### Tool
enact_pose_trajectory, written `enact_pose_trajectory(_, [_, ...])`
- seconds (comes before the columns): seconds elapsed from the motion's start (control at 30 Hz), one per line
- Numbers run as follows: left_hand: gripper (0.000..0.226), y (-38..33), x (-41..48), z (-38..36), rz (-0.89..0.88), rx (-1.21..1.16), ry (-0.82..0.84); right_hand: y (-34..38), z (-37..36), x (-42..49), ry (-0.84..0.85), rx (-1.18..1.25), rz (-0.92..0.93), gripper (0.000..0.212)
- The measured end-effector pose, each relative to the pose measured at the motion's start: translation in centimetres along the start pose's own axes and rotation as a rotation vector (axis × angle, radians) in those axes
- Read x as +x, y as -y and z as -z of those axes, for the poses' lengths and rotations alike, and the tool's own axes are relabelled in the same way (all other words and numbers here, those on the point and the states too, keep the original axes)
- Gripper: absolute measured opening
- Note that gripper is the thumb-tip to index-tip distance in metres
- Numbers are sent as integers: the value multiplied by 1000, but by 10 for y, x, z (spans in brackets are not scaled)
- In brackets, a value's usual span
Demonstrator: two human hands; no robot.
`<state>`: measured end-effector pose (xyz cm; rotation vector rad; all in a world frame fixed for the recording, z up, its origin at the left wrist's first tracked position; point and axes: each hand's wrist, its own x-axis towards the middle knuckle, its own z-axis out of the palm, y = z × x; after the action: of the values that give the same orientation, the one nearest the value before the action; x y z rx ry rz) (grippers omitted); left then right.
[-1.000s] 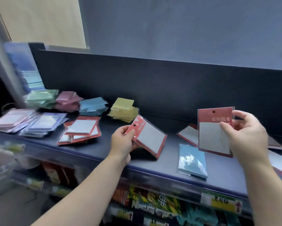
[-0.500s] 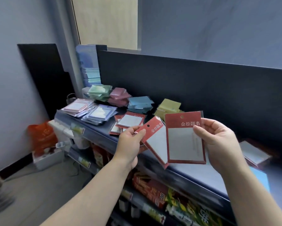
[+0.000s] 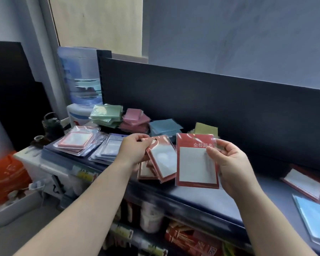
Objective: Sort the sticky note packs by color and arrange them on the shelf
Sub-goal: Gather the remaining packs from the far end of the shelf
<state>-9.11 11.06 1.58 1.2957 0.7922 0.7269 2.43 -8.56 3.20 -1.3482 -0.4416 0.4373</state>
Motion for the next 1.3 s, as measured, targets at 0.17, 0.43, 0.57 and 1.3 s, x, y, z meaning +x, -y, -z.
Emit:
enact_pose_trajectory(0.17, [39,4,33,10,-41,142,137,-15,-34,10,-87,8,-39,19])
enact_pose_trajectory(0.43, [37,5,37,24,-250,308,211,-30,-75,23,-116,-168,-114,32])
enact_pose_trajectory(0.57, [29,1,25,22,-375,414,272,-32,-72,19,-148,-619,-93,60])
enact_pose_trajectory(1.3, [46,34,-133,-204,-829,952,738,18,189,-105,-314,-1465,83,61])
